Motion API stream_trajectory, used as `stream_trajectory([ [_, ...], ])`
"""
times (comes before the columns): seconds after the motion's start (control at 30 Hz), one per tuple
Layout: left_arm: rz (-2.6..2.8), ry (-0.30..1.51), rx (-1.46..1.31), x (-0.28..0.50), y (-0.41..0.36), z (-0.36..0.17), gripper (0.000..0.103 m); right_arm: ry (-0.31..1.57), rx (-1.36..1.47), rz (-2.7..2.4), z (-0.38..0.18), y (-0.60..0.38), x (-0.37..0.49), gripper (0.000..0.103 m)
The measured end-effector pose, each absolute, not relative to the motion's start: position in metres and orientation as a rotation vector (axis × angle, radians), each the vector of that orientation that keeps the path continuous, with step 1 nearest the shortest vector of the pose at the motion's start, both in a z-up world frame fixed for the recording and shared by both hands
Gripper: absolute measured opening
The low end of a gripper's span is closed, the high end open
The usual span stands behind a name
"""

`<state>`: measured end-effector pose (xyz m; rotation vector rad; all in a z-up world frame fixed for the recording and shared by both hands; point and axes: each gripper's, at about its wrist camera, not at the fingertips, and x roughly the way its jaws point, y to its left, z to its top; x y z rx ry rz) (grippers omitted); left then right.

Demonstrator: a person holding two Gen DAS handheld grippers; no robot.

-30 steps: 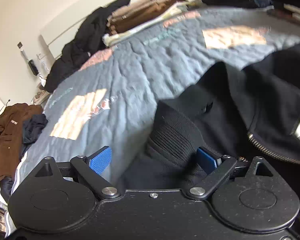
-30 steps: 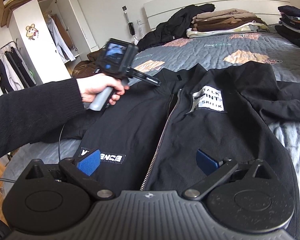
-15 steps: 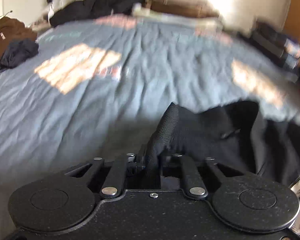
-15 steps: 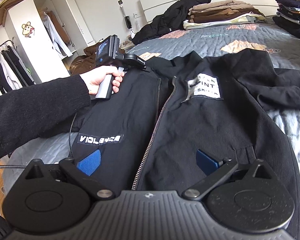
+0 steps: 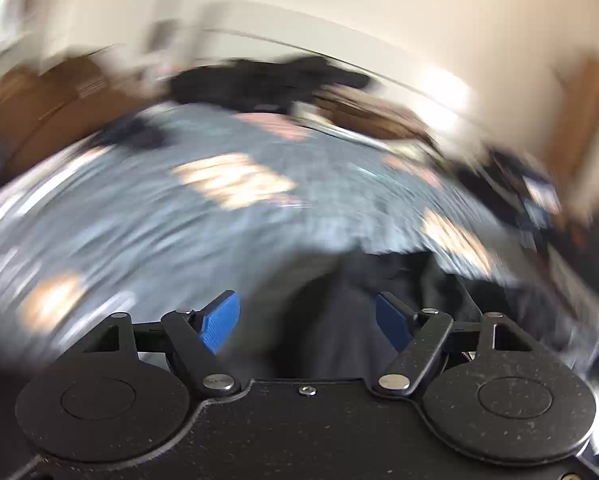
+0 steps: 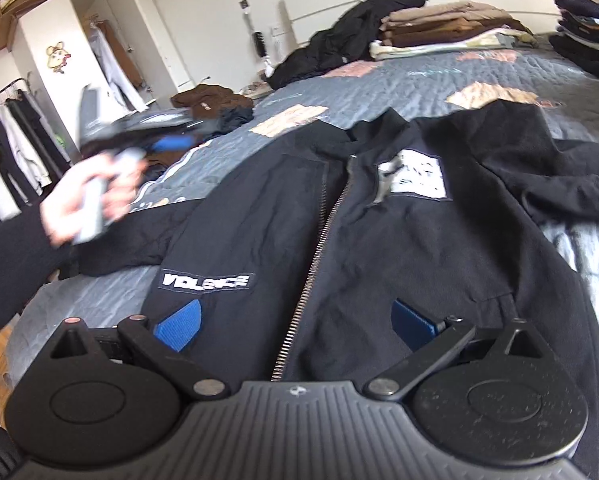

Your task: Fold clothes

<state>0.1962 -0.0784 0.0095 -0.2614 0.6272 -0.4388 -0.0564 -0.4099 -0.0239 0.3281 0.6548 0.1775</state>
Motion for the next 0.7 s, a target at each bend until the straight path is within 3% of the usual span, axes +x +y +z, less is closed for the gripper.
stream_trajectory([
  [0.33, 0.056, 0.607, -0.771, 0.107, 0.168, -0.044, 0.08, 0.642, 0.293, 0.288, -0.011, -0.361, -0.054, 0.102],
  [0.7, 0.108, 0.518, -0.944, 0.141, 0.221, -0.077, 0.076, 0.621, 0.354, 0.426, -0.004, -0.311, -0.045, 0.102],
])
